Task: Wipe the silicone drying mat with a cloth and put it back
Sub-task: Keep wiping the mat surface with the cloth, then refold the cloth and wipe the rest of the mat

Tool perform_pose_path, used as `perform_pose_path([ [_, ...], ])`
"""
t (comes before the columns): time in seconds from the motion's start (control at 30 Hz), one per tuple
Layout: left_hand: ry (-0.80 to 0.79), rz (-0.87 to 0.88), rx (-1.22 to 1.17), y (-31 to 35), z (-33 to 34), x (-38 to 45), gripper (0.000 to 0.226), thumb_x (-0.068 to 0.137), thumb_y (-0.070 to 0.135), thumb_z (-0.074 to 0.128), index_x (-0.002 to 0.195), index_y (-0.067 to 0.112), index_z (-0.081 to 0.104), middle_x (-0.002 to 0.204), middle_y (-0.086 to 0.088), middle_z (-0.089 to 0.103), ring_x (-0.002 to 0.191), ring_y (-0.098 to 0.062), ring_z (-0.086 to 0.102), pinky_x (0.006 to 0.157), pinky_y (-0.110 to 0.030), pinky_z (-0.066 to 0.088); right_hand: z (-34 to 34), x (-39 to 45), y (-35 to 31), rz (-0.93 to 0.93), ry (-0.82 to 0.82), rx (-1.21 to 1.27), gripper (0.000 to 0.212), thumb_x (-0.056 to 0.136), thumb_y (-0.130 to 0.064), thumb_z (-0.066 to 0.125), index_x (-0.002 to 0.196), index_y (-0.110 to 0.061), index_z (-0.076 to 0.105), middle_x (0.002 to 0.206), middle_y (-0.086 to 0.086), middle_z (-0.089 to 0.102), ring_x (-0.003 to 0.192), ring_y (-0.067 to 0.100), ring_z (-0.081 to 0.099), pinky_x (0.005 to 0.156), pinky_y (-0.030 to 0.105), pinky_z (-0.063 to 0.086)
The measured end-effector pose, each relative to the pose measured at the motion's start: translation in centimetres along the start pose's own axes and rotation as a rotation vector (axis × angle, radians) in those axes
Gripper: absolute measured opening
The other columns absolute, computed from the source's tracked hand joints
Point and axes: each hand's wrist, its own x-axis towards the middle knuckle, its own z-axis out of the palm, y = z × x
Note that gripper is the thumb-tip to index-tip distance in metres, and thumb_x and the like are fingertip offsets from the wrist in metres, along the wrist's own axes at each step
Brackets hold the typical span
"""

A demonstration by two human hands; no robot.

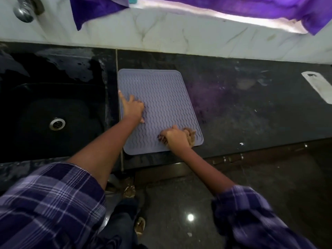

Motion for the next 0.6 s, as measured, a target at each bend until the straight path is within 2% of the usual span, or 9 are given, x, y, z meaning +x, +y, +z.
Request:
perform_pose_path([
  [0.07, -0.011, -0.015, 0.02, 0.1, -0.3, 0.0, 0.073, 0.079, 0.055, 0.066, 0.14, 0.022, 0.045, 0.138, 0.003, 0.049, 0.14, -0.027, 0.025, 0.109, -0.072, 0.002, -1.3, -1.1, 0.7, -0.006, -0.158, 0.046, 0.031, 0.096, -0.022, 0.047, 0.121, -0.006, 0.059, 0.12, 0.014, 0.06, 0.115, 0.031, 0.055, 0.092, 0.039, 0.046],
  [0.13, -0.014, -0.014, 0.051, 0.3, -0.2, -0.1, 0.075, 0.079, 0.056, 0.065, 0.142, 0.022, 0.043, 0.14, 0.003, 0.048, 0.141, -0.027, 0.023, 0.109, -0.072, 0.001, -2.8, -0.1, 1.8, 0.03, -0.214, 0.143, 0.029, 0.094, -0.022, 0.051, 0.112, -0.002, 0.062, 0.111, 0.017, 0.064, 0.105, 0.033, 0.061, 0.087, 0.039, 0.049],
  [0.2, 0.003, -0.008, 0.04, 0.3, 0.5, 0.1, 0.075, 0.08, 0.055, 0.065, 0.143, 0.022, 0.042, 0.141, 0.003, 0.047, 0.143, -0.028, 0.021, 0.11, -0.072, 0.0, -4.1, 2.4, 2.6, 0.099, -0.104, 0.212, 0.027, 0.092, -0.016, 0.051, 0.108, -0.002, 0.066, 0.106, 0.018, 0.067, 0.099, 0.033, 0.063, 0.085, 0.04, 0.051],
  [0.27, -0.005, -0.017, -0.014, 0.2, 1.0, 0.2, 0.072, 0.079, 0.055, 0.066, 0.14, 0.024, 0.045, 0.14, 0.002, 0.049, 0.143, -0.028, 0.02, 0.109, -0.072, -0.001, -3.9, 4.8, 2.5, 0.141, 0.017, 0.205, 0.028, 0.094, -0.019, 0.049, 0.109, -0.004, 0.067, 0.108, 0.015, 0.068, 0.098, 0.03, 0.063, 0.083, 0.039, 0.052],
  [0.37, -0.019, -0.024, -0.026, -0.1, 0.7, 0.2, 0.074, 0.079, 0.057, 0.065, 0.141, 0.025, 0.043, 0.141, 0.0, 0.049, 0.143, -0.028, 0.02, 0.107, -0.073, -0.002, -1.7, 4.6, 0.5, 0.129, 0.011, 0.059, 0.028, 0.096, -0.019, 0.047, 0.116, -0.009, 0.063, 0.119, 0.013, 0.062, 0.11, 0.028, 0.058, 0.087, 0.042, 0.049],
  [0.43, -0.007, -0.017, -0.006, -0.2, 0.2, 0.2, 0.075, 0.079, 0.056, 0.065, 0.143, 0.024, 0.041, 0.142, 0.0, 0.048, 0.144, -0.029, 0.02, 0.107, -0.073, -0.001, -0.6, 3.1, 0.8, 0.071, -0.051, 0.027, 0.027, 0.095, -0.017, 0.048, 0.115, -0.009, 0.064, 0.115, 0.014, 0.063, 0.108, 0.03, 0.06, 0.087, 0.043, 0.049],
  [0.53, -0.023, 0.073, -0.01, 0.0, -0.8, 0.1, 0.069, 0.078, 0.05, 0.07, 0.138, 0.023, 0.047, 0.138, 0.0, 0.051, 0.14, -0.027, 0.027, 0.109, -0.069, 0.0, -1.7, 1.2, 4.7, 0.034, -0.15, 0.394, 0.02, 0.086, 0.002, 0.05, 0.095, 0.01, 0.066, 0.095, 0.028, 0.065, 0.091, 0.035, 0.063, 0.073, 0.036, 0.046],
  [0.57, -0.027, 0.108, -0.117, 0.2, -1.1, 0.3, 0.066, 0.077, 0.045, 0.073, 0.135, 0.021, 0.051, 0.136, -0.002, 0.052, 0.137, -0.026, 0.032, 0.113, -0.064, 0.005, -2.3, 0.9, 6.1, 0.071, -0.117, 0.574, 0.018, 0.083, 0.011, 0.048, 0.088, 0.012, 0.065, 0.088, 0.027, 0.064, 0.085, 0.032, 0.062, 0.069, 0.032, 0.044],
  [0.6, -0.071, 0.139, -0.35, 0.2, -1.8, 0.3, 0.063, 0.078, 0.04, 0.075, 0.133, 0.018, 0.055, 0.135, -0.004, 0.055, 0.134, -0.026, 0.039, 0.115, -0.055, 0.016, -3.1, 0.8, 7.1, 0.147, -0.035, 0.808, 0.021, 0.081, 0.015, 0.047, 0.087, 0.007, 0.066, 0.084, 0.02, 0.064, 0.081, 0.026, 0.06, 0.068, 0.028, 0.046],
])
